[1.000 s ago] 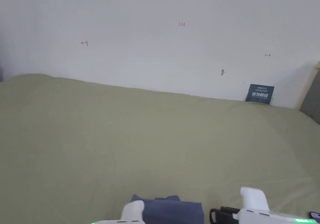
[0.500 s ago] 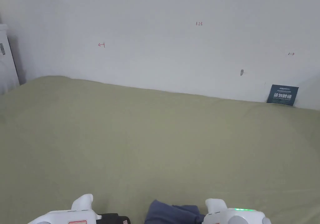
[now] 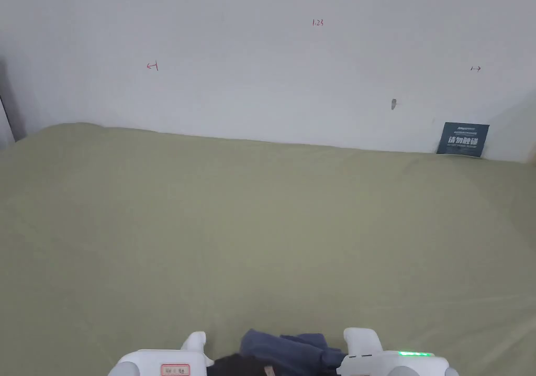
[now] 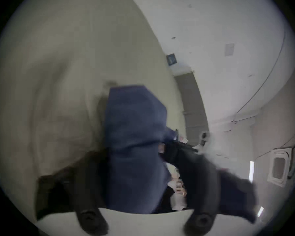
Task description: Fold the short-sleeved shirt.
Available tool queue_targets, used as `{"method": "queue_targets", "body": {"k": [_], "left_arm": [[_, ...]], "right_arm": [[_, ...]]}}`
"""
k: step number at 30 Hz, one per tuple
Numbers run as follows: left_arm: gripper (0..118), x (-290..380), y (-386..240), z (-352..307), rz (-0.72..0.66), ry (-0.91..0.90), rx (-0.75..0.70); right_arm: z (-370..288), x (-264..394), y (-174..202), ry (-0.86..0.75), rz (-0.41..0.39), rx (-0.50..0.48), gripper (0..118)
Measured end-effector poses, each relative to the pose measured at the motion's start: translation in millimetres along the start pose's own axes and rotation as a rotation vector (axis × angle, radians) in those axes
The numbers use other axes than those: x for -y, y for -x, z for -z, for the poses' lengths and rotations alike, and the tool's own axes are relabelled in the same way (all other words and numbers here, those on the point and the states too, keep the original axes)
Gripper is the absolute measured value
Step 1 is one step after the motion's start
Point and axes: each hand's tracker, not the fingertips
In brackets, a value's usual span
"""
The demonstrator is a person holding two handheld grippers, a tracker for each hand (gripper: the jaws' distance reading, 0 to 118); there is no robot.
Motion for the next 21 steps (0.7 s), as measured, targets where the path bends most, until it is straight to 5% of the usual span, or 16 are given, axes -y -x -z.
{"method": "queue_targets", "body": {"k": [1,2,4,9,15,21], "left_arm": [[29,3.7,-6.1,5.8,0.076,-0.017,-0.16],[29,6.3,-6.5,7.2,0.111,-0.025,-0.173],[29,5.3,-3.1,-2.4,0.042,-0.046,-0.067],[28,1.2,-19.7,-18.5,0.123,-0.048,-0.11],[28,-25.5,-25.3,-70.1,0.21,-0.097,-0.217],[28,-75.3,-5.0,-164.4,0.303,-0.128,-0.358]], "right_arm": [[-0.9,0.6,-1.2,-0.005,0.008,-0.003,0],[-1.0,1.0,-2.6,-0.008,0.017,-0.015,0],[-3.8,2.8,1.4,-0.02,0.025,-0.007,0],[-11.9,1.1,31.4,-0.061,-0.04,0.086,0],[-24.5,-9.1,105.6,-0.333,-0.166,0.262,0],[-10.0,-36.3,209.2,-0.554,-0.114,0.375,0]]}}
